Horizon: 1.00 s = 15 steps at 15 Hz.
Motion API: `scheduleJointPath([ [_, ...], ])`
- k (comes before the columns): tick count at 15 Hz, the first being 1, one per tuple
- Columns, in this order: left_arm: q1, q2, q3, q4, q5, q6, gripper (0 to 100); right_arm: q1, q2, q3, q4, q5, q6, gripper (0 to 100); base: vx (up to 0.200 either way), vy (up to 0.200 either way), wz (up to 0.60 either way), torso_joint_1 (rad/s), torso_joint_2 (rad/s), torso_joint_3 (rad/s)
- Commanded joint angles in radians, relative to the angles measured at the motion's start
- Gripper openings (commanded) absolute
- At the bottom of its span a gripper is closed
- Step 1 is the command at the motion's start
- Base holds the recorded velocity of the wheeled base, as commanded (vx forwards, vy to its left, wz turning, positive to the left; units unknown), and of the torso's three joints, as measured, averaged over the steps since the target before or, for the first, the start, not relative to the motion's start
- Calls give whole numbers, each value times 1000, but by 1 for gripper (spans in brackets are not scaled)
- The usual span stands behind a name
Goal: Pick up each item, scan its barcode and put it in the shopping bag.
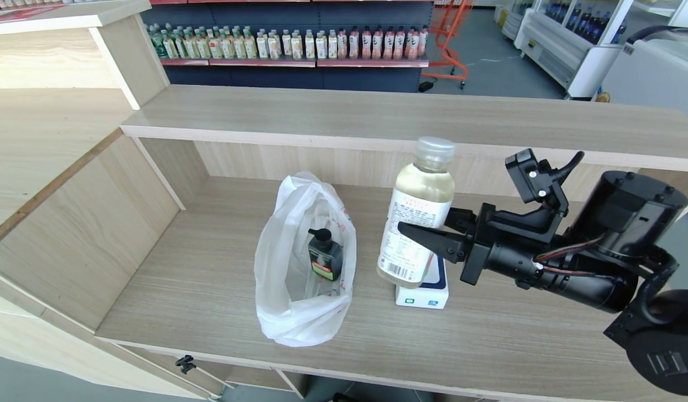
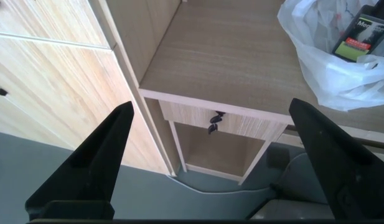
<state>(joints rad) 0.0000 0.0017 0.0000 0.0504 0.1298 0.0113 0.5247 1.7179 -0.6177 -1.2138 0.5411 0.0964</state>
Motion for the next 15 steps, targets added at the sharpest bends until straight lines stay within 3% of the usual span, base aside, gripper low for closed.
scheduleJointPath([
  [1,0,0,0,0,1,-1,100,3,-7,9,-1,0,0,0,0,0,0,0,0,0],
  [7,0,0,0,0,1,-2,100,11,-18,12,7,2,63,0,0,200,0,2,6,2],
  [15,0,0,0,0,1,-2,100,52,91,116,-43,-33,143,0,0,0,0,0,0,0],
])
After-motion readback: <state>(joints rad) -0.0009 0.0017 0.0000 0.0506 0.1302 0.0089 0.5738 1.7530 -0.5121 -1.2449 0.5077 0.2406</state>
